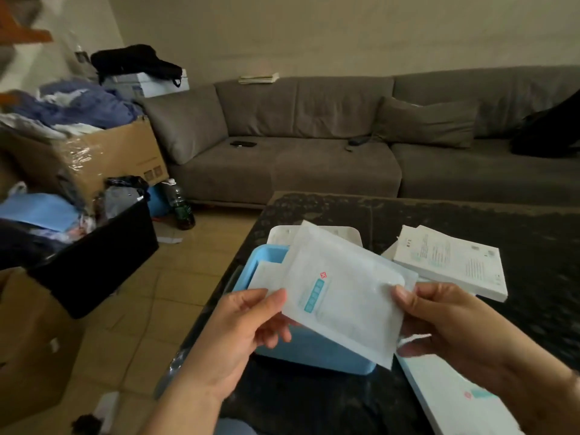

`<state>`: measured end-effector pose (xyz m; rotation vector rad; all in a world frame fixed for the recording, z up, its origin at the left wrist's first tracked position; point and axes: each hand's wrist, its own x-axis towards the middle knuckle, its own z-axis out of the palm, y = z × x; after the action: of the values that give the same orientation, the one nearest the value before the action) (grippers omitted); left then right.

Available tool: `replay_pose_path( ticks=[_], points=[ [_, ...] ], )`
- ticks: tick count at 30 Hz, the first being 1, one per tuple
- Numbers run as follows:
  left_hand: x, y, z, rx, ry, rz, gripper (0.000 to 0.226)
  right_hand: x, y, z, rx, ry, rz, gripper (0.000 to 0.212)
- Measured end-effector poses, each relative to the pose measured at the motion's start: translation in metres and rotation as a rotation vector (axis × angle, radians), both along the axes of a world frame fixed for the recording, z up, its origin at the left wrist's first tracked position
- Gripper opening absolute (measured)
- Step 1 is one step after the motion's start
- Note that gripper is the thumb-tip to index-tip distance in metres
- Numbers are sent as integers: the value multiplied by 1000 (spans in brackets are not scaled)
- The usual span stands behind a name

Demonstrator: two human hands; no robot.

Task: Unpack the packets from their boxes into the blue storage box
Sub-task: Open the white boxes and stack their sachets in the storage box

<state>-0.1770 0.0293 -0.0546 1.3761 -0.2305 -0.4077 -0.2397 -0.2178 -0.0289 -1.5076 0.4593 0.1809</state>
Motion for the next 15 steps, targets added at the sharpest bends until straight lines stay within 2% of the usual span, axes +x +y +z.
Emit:
replay_pose_path(
  ticks=[3, 7, 9, 12, 15],
  points=[
    [23, 14, 10, 190, -107, 71, 25, 35, 16, 3, -27, 18, -50, 28],
    [52, 35, 12, 652, -316, 131, 28, 70, 30, 0, -74, 71, -54, 21],
    [62, 44, 7, 822, -386, 114, 32, 81, 32, -4, -96, 100, -27, 20],
    [65, 50, 2, 969, -426, 64, 31, 92, 36, -8, -145, 146, 53, 14],
    [64, 47, 0, 986, -487, 90, 26, 98, 41, -13, -216, 196, 125, 14]
  ],
)
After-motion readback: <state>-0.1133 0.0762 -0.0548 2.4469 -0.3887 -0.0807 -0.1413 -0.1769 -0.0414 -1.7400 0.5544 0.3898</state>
